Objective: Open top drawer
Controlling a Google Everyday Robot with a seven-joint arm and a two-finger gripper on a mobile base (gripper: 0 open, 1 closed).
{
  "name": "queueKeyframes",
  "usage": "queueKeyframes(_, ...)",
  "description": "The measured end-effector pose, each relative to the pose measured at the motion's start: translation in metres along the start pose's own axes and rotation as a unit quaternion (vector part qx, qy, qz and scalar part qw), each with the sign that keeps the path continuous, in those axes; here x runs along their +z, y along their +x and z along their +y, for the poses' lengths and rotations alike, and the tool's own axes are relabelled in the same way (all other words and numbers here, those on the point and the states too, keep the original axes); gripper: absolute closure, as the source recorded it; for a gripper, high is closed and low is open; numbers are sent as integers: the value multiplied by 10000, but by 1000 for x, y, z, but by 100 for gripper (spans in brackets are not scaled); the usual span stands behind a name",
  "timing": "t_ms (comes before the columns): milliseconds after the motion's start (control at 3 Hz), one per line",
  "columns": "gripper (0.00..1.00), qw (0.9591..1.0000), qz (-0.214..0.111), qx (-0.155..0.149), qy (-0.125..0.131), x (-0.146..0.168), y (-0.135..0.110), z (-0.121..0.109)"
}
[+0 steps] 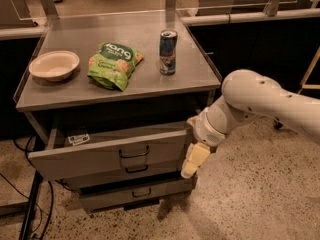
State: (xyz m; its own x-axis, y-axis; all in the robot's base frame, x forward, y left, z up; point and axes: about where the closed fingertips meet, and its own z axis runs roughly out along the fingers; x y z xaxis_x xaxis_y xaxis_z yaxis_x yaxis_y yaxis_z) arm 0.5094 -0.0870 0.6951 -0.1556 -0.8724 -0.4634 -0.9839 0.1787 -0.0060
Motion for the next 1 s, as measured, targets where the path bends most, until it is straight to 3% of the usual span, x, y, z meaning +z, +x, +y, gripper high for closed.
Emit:
queueKeyframes(333, 0, 9992, 27, -74, 383, -19, -9, -29)
queueKeyframes(667, 0, 9998, 27, -68, 201, -4, -8, -25)
queueKeyframes(1000, 0, 9997, 101, -70, -233, 28, -3, -11)
